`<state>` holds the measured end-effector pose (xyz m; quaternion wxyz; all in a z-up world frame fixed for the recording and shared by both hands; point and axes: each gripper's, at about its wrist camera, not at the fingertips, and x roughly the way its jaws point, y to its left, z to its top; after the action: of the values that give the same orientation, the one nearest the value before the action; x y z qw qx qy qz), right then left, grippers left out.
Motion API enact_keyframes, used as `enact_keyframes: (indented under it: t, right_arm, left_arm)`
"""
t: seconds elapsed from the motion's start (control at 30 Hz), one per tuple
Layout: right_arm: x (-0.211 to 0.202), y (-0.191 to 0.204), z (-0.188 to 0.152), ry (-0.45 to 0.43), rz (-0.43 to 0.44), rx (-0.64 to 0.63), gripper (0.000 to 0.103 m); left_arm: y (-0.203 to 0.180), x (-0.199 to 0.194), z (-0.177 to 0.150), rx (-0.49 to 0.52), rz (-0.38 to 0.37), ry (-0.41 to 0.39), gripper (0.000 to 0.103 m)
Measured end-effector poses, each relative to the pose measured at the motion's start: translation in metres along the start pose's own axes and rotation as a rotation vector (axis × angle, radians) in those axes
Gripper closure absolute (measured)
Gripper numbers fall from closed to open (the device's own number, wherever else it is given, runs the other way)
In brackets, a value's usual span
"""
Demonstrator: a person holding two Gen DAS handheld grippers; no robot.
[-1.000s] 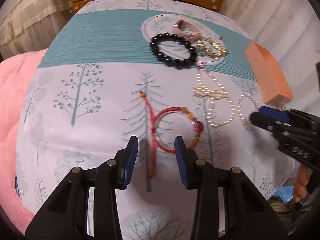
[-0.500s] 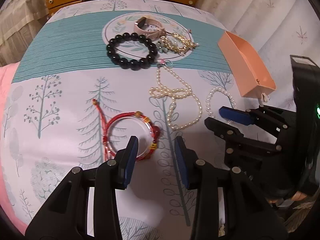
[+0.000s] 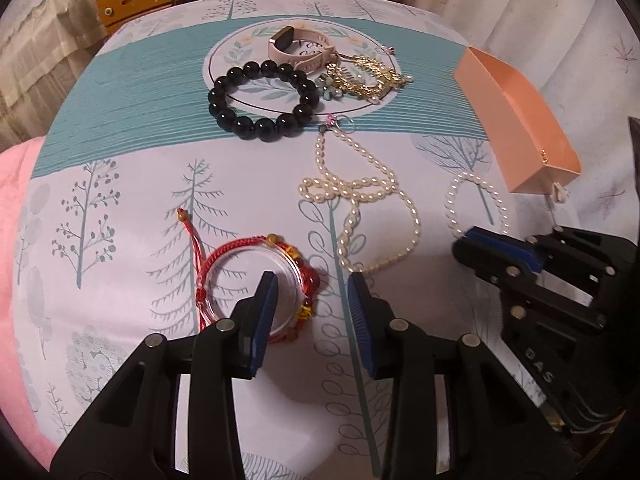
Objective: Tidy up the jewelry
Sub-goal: 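Lower the right tool onto the pearl bracelet and close on it, then carry the pearl bracelet into the peach tray and open the right tool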
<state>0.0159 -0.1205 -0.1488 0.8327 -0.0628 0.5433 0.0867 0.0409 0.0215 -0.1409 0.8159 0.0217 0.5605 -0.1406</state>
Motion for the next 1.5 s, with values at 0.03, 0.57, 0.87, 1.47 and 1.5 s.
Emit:
enact_keyframes:
  t: [0.03,0.57,0.87,1.47,1.5]
  right_arm:
    - [-0.001,-0.001,-0.001,-0.003,0.004,0.002,0.095]
    - [-0.045,-0.037,-0.010,-0.160,0.140,0.106,0.095]
    - [-0.084,-0.067,-0.008,-0.241,0.262,0.198,0.095]
    - [-0.168,-0.170,0.027,-0.454,0.109,0.375,0.095]
    - [-0.165,-0.177,0.029,-0.445,0.094,0.384,0.095]
  left_arm:
    - [0.000,0.001,0.001,0.000,0.022,-0.004,0.081]
    - [-0.003,-0.025,0.006,-0.053,-0.007,-0.073,0.094]
    - [-0.022,-0.071,0.026,-0.019,-0.042,-0.167,0.097]
    - [-0.048,-0.089,0.044,0.072,-0.052,-0.153,0.096]
    - [-0.045,-0.082,0.040,0.076,-0.053,-0.133,0.094]
